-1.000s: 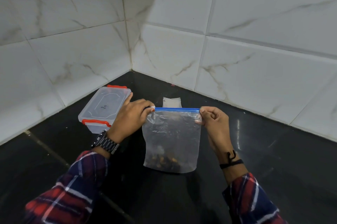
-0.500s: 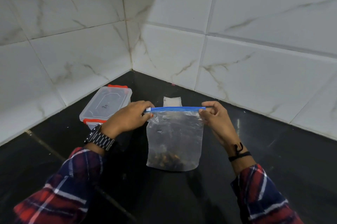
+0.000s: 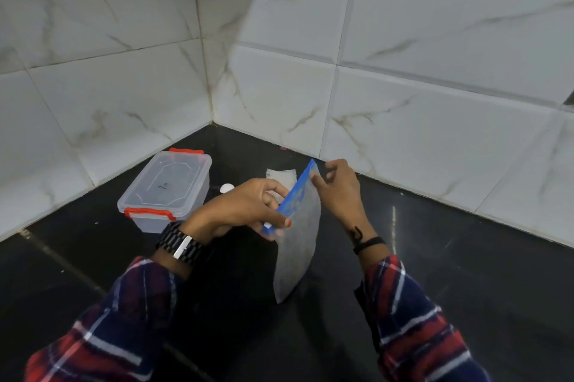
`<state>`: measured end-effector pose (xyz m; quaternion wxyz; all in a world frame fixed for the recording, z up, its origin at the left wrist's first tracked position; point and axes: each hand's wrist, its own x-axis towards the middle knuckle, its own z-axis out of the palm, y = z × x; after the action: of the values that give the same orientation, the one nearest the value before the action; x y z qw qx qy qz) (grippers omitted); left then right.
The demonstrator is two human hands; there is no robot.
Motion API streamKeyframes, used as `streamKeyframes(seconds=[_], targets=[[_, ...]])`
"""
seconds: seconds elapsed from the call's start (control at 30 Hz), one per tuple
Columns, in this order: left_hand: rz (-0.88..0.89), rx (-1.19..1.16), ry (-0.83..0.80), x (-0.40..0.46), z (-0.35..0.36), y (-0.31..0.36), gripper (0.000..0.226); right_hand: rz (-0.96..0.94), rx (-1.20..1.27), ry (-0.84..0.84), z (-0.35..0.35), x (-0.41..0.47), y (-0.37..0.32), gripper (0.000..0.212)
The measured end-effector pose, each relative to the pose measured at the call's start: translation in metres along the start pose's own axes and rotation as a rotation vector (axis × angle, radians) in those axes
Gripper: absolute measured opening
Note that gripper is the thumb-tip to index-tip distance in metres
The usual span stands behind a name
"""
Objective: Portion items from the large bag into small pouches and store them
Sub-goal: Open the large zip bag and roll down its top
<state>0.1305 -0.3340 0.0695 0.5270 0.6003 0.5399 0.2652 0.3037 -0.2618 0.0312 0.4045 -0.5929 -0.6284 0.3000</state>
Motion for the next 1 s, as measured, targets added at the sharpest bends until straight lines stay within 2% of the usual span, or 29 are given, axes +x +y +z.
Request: streamKeyframes(seconds=[0.13,0.2,0.37,0.5,0.6,0.67,0.73,0.83,0.9,1.0], targets=[[0.005,-0.148,-0.031,0.003,0.018,-0.002,0.035,0.106,0.161,-0.113,-0.002,-0.011,-0.004,0.028],[0.019,-0.228,-0.026,0.007,0.026,-0.004,0.027,0.08,0.162,-0.153,-0.002,-0.012,-0.004,0.023],[-0.044,-0.45,0.183,0.024,0.034,-0.004,0.029,0.052,0.201,-0.223,0.0,-0.015,0.001,0.011],[0.033,-0.432,0.355,0.033,0.038,-0.006,0.028,0.022,0.29,-0.243,0.001,-0.021,0.0,0.013],[0.068,-0.477,0.368,0.035,0.039,-0.009,0.023,0.024,0.264,-0.208,0.003,-0.02,0.001,0.014],[0.049,-0.626,0.338,0.037,0.039,-0.011,0.02,0.041,0.314,-0.194,0.002,-0.018,-0.001,0.019],[-0.018,-0.893,0.289,0.039,0.039,-0.015,0.019,0.131,0.454,-0.216,0.0,-0.016,-0.001,0.021],[-0.117,-1.198,0.225,0.04,0.041,-0.021,0.019,0.453,0.881,-0.416,-0.004,-0.014,0.0,0.012],[-0.131,-1.272,0.22,0.04,0.041,-0.024,0.02,0.657,1.075,-0.459,-0.006,-0.012,0.004,0.021],[-0.134,-1.179,0.233,0.04,0.041,-0.027,0.023,0.692,1.072,-0.483,-0.008,-0.015,0.006,0.024]])
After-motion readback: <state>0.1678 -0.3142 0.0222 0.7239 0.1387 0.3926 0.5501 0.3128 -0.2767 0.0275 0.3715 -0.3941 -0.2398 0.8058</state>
